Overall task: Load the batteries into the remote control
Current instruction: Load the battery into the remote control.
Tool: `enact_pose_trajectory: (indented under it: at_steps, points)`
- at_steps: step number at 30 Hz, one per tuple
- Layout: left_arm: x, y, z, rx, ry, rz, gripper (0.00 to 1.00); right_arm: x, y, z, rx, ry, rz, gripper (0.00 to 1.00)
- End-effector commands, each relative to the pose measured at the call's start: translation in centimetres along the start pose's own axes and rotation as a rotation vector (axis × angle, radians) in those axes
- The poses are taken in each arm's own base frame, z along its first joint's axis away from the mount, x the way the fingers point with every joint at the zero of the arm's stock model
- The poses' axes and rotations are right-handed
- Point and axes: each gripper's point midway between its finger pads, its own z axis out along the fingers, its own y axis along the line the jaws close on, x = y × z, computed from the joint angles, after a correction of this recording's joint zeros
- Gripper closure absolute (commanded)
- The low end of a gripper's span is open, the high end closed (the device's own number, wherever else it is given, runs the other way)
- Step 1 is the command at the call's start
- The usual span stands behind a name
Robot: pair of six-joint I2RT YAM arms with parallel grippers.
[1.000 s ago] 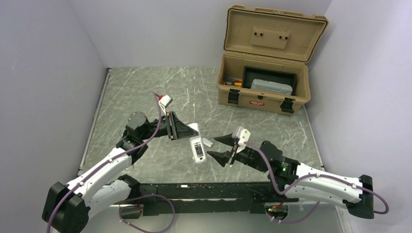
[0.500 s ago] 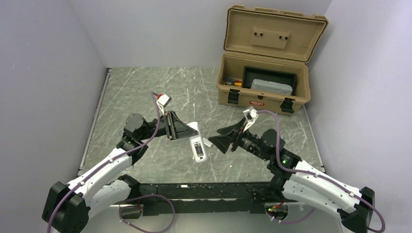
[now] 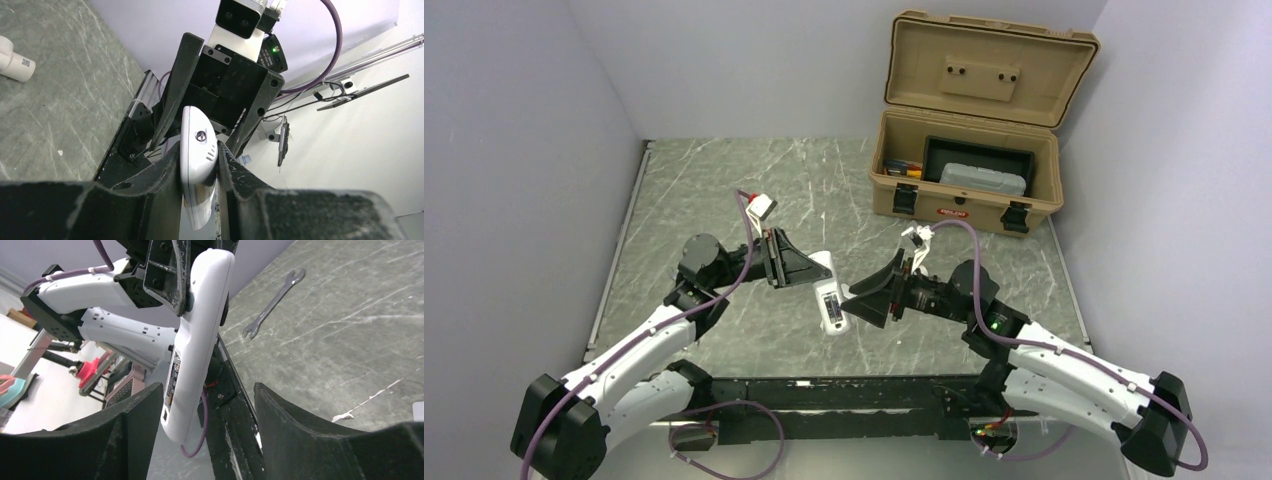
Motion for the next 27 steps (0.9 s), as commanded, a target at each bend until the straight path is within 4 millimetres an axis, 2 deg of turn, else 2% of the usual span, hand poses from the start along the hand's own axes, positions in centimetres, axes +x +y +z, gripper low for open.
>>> enact_pose_trajectory:
  at_steps: [1,4,15,20,27]
  points:
    - [-0.1,-0.6,0.0,0.015,0.000,0.051,1.00,-1.9,2.3,0.3,-0.087,-0.038,-0.017,0.33]
    - [-0.1,-0.6,0.0,0.014,0.002,0.055,1.00,-1.9,2.1,0.5,-0.075,-0.036,-0.017,0.37]
    - [0.1,-0.3,-0.2,-0.003,0.001,0.061,1.00,-1.8,1.9,1.4,-0.090,-0.023,-0.005,0.38]
    - [0.0,-0.3,-0.2,-0.004,0.000,0.063,1.00,-1.5,1.7,1.6,-0.088,-0.009,-0.001,0.43]
    - [0.1,-0.2,-0.2,-0.006,0.002,0.061,1.00,-1.1,1.5,1.8,-0.082,0.012,-0.004,0.43]
